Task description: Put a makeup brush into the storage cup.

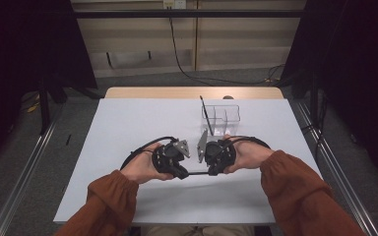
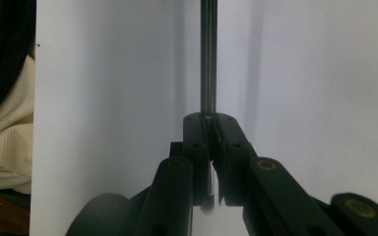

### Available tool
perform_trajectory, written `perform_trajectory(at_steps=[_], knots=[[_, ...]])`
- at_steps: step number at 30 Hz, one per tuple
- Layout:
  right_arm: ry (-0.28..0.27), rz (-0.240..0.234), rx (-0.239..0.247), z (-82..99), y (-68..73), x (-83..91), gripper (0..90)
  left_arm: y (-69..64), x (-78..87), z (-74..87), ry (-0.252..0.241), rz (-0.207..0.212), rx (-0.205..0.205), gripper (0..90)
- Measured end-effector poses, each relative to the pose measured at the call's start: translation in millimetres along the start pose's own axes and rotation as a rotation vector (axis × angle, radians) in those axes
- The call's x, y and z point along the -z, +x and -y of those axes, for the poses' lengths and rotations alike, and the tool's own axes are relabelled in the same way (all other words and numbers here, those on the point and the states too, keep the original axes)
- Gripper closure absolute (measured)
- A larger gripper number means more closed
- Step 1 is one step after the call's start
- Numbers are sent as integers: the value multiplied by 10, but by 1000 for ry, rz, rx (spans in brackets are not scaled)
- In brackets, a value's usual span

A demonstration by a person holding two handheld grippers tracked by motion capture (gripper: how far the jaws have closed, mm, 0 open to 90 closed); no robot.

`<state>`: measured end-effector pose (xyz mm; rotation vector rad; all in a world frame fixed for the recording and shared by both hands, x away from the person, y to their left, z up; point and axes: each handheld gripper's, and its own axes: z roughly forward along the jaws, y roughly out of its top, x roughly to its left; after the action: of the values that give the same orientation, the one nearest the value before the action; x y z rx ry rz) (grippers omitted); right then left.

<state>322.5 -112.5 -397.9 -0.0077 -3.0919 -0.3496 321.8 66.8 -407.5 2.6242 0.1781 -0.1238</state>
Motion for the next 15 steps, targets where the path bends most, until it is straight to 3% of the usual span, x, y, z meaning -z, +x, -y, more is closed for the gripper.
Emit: perform_trajectory(at_steps=[3,6,10,15], knots=[[1,3,10,1,3,-11,842,4,-9,-6,10,15,-19,839],[-2,11,15,6,10,-17,841,1,-16,-2,6,3,-13,842],[-16,14,26,24,17,-4,840,-5,4,-1,0,18,-18,842],[-29,8,25,38,28,1,821,-26,2,8,-3,-10,-50,843]])
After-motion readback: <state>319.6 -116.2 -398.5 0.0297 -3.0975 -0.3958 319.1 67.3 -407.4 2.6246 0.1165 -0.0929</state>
